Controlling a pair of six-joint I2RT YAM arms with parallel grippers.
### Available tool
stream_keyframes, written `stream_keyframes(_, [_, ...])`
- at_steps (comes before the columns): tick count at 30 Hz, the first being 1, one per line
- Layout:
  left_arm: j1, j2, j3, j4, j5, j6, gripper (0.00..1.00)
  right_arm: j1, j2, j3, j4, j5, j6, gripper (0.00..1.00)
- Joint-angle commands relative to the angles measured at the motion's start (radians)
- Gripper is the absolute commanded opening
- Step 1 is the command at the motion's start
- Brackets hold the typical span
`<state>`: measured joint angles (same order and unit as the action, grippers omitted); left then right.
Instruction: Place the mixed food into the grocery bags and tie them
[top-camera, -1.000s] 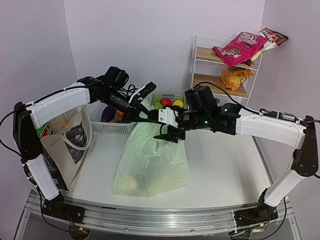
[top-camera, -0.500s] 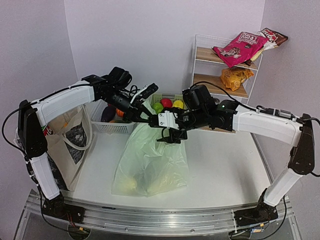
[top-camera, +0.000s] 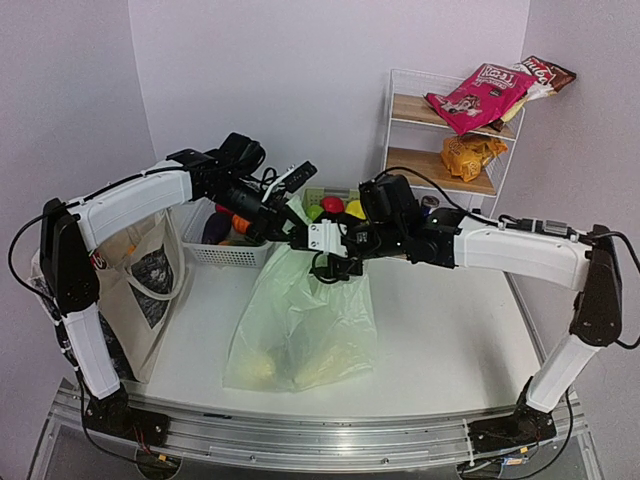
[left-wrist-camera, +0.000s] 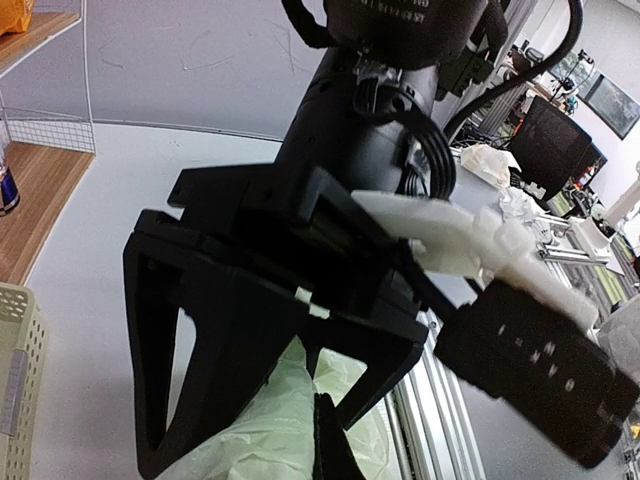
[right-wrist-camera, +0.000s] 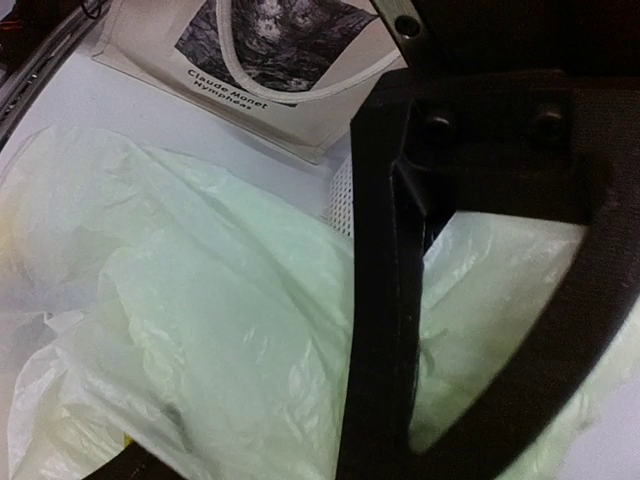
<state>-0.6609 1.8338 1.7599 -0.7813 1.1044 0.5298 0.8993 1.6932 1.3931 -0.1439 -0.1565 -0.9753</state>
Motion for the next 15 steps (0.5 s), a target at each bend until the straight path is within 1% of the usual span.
stream_keyframes(1, [0.0, 0.004, 0.035, 0.054, 0.052, -0.038, 0.0, 0.004, 0.04, -0.027, 0.166, 0.02, 0.071, 0.69])
stream_keyframes(4, [0.002, 0.002, 0.026, 0.042, 0.044, -0.025, 0.0, 0.004, 0.023, -0.035, 0.194, -0.019, 0.133, 0.65])
stream_keyframes(6, [0.007, 0.002, 0.019, 0.033, 0.037, -0.011, 0.0, 0.004, 0.001, -0.048, 0.206, -0.044, 0.18, 0.59])
stream_keyframes(7, [0.011, 0.002, 0.016, 0.033, 0.032, -0.008, 0.0, 0.006, -0.014, -0.057, 0.214, -0.052, 0.2, 0.55])
stream_keyframes(10, [0.02, 0.005, 0.009, 0.033, 0.006, 0.002, 0.0, 0.009, -0.048, -0.081, 0.241, -0.038, 0.254, 0.38])
stream_keyframes(14, [0.021, 0.025, 0.021, 0.006, -0.027, 0.02, 0.0, 0.012, -0.071, -0.085, 0.241, -0.015, 0.299, 0.26])
stream_keyframes(15, [0.021, 0.032, 0.032, -0.012, -0.032, 0.025, 0.0, 0.012, -0.074, -0.086, 0.24, -0.005, 0.305, 0.21])
